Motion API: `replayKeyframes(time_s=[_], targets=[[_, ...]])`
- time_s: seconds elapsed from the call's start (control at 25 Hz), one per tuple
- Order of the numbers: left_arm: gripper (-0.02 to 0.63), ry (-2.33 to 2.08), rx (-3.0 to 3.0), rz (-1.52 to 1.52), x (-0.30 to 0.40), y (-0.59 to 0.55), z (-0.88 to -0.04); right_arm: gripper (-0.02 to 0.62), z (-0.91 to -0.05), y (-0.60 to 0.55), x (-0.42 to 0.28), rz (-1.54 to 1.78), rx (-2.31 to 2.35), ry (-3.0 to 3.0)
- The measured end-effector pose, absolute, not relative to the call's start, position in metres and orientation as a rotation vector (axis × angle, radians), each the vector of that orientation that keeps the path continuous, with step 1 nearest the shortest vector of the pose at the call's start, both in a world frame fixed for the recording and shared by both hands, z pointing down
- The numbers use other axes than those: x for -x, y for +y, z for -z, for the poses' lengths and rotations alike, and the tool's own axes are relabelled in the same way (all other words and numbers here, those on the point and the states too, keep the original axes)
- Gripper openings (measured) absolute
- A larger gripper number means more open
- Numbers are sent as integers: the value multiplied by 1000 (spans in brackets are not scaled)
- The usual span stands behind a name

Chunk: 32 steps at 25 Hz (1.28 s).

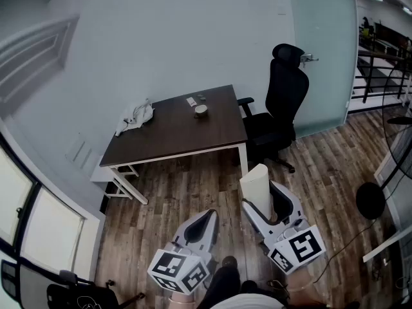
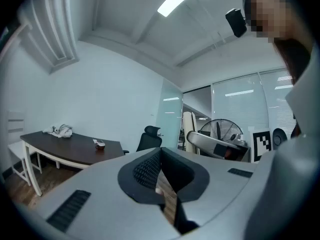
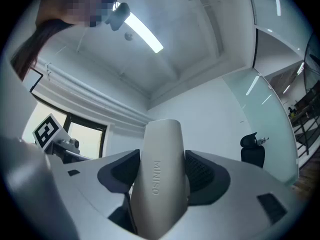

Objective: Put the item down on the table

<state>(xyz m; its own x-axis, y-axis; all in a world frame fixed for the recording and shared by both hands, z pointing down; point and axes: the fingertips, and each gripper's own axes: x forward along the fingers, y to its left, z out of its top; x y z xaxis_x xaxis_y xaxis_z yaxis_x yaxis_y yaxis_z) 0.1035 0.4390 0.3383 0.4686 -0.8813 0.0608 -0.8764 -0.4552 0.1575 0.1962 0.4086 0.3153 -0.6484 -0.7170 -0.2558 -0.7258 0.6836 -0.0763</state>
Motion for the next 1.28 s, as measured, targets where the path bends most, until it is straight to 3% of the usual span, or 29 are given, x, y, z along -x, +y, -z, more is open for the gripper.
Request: replayKeyframes(time_s=[0.68,1.28], targets=[[17,-1534,-2559,89,-77,352,-334,291,-314,323,-183,-80,1200,2603],[17,-1523,-2540,104,-1,218,-330,290,-316,190,-106,-68,1239,2642]])
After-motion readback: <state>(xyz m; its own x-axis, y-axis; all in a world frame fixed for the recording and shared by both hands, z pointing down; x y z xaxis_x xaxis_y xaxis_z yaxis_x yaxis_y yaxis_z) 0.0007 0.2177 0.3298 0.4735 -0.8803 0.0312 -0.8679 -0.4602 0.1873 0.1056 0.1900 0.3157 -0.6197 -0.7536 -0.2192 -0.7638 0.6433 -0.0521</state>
